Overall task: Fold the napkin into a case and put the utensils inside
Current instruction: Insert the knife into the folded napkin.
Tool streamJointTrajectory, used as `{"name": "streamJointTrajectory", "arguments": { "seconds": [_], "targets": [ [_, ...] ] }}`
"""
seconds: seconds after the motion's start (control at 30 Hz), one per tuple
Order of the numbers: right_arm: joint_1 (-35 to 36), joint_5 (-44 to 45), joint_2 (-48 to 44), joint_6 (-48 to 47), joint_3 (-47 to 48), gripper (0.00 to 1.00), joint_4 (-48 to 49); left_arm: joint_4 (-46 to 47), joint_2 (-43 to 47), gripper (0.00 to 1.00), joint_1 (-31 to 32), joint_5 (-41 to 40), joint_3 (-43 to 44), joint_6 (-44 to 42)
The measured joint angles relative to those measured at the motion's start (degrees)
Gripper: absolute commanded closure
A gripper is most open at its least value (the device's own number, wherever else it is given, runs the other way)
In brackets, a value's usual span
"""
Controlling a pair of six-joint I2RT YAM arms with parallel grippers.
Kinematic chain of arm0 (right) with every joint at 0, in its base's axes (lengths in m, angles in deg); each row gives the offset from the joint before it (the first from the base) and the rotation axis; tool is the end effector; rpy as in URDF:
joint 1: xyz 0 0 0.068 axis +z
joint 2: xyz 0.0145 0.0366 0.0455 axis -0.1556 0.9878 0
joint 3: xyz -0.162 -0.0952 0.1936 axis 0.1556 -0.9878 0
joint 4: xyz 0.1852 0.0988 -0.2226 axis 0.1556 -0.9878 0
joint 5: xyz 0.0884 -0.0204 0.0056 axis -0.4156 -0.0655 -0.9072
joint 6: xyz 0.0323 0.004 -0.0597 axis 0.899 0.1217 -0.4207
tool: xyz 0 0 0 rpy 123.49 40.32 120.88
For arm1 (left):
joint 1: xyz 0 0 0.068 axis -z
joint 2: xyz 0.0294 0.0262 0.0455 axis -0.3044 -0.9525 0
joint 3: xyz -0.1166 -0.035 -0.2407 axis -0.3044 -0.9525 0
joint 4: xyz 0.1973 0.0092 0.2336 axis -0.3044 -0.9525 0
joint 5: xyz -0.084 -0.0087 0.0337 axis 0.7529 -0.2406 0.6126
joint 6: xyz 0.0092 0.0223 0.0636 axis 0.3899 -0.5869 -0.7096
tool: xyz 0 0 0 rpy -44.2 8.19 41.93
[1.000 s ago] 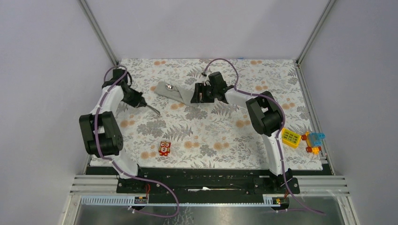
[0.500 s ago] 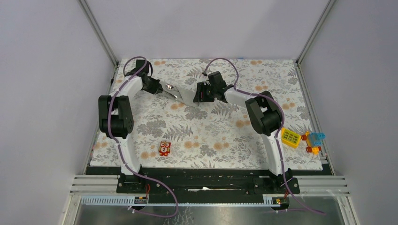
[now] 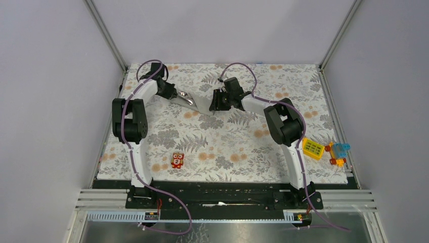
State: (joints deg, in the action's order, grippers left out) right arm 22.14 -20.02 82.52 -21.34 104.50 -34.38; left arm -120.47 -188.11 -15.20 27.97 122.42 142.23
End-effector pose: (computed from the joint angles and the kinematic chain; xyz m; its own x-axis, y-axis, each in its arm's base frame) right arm 0.4674 0.3024 0.1037 -0.7599 -0.0144 -0.6499 -0.4411 0.7458 0.4992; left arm 0.5093 -0.0242 0.1555 -0.3459 -0.9259 -0.1521 -0.7796 0.3738 -0.5025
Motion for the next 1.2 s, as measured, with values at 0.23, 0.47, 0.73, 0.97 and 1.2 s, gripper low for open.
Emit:
{"name": "streamJointTrajectory", "arguments": {
  "seconds": [0.23, 0.47, 0.73, 0.97, 1.2],
  "targets": [
    [0.0, 0.0, 0.3, 0.2, 0.3, 0.55, -0.1, -0.1, -0.8, 1.00, 1.0, -0.6, 0.0, 2.0],
    [0.0, -0.2, 0.6, 0.2, 0.7, 0.60, 0.0, 1.1, -1.3, 1.00, 3.9, -0.6, -0.3, 5.4],
    [0.0, -0.2, 1.0, 0.5, 1.0, 0.66, 0.0, 4.2, -1.3, 1.00, 6.4, -0.5, -4.5, 9.6],
    [0.0, -0.2, 1.2, 0.6, 1.2, 0.67, -0.1, 5.5, -1.2, 1.00, 7.3, -0.6, -5.8, 11.3],
    [0.0, -0.4, 1.6, 0.6, 1.6, 0.68, -0.1, 6.8, -0.9, 1.00, 9.7, -0.8, -6.6, 12.4]
  ]
}}
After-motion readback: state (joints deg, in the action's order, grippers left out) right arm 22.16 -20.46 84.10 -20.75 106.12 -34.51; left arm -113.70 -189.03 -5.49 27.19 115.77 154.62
